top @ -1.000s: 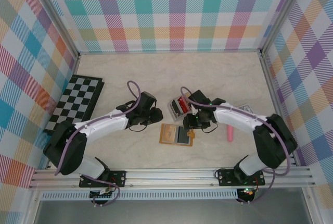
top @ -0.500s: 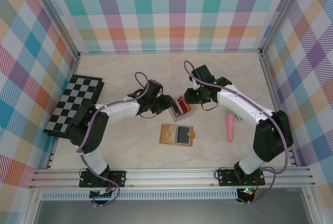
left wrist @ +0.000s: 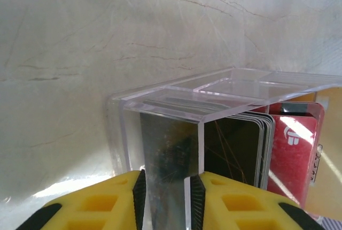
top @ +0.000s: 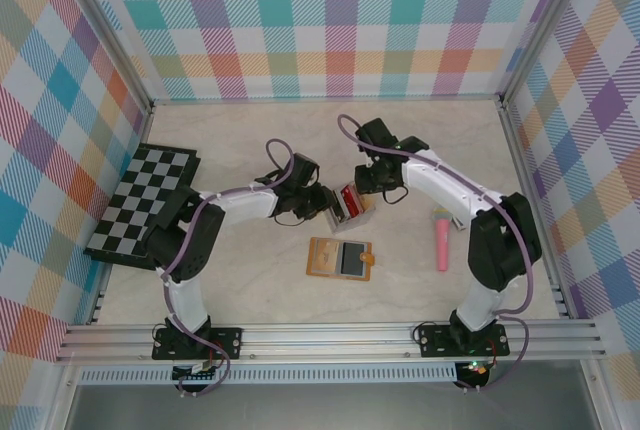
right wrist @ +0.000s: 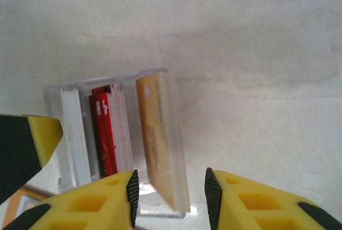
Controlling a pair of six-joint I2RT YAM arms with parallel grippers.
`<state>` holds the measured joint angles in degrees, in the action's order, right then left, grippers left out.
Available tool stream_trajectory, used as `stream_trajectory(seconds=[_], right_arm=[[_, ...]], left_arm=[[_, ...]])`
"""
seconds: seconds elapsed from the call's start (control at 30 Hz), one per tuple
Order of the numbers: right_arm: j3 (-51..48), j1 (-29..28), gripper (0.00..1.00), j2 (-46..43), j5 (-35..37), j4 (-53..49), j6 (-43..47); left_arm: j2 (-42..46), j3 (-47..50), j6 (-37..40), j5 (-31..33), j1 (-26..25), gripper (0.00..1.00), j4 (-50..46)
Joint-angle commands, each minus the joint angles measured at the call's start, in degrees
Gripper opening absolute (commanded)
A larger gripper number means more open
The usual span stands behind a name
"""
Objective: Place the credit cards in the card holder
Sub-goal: Pick up the credit card from the storage box.
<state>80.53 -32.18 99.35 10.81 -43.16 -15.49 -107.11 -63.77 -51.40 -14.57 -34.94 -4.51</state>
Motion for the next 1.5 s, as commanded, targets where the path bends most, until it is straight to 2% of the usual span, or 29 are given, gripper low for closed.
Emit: stream_trajectory(seconds=[0.0, 0.13, 0.53, 0.7, 0.87, 1.23, 1.4, 1.47], right_arm=[[1.63, 0.41, 0.41, 1.85, 1.12, -2.19, 1.66], [3.46, 0.67, 0.42, 4.25, 1.46, -4.07, 2.53], [8.41, 0.77, 0.47, 11.29, 0.7, -7.38, 5.29], [9.18, 0.72, 0.47, 10.89, 5.98, -8.43, 5.77], [10.25, 0.7, 0.46, 10.12, 6.85, -9.39, 6.78], [10.62, 0.72, 0.36, 9.37, 5.1, -9.67, 6.7], [10.61, 0.71, 0.29, 9.0, 4.73, -9.68, 6.87], [10.64, 0.72, 0.23, 8.87, 4.17, -9.6, 6.87]], left_arm=[[-2.16, -1.67, 1.27, -0.56, 0.4, 0.28, -1.77], [-2.67, -3.17, 3.62, 1.0, 0.4, 0.22, -4.91], [-4.16, -5.15, 7.1, 0.86, 0.42, 0.2, -7.26], [-3.94, -4.87, 7.36, 0.83, 0.4, 0.19, -7.24], [-3.59, -4.87, 7.45, 1.09, 0.4, 0.18, -7.35], [-3.24, -4.7, 7.32, 1.03, 0.44, 0.17, -7.45], [-3.06, -4.39, 7.1, 1.1, 0.41, 0.17, -7.22], [-3.06, -4.26, 7.1, 1.05, 0.42, 0.17, -7.11]])
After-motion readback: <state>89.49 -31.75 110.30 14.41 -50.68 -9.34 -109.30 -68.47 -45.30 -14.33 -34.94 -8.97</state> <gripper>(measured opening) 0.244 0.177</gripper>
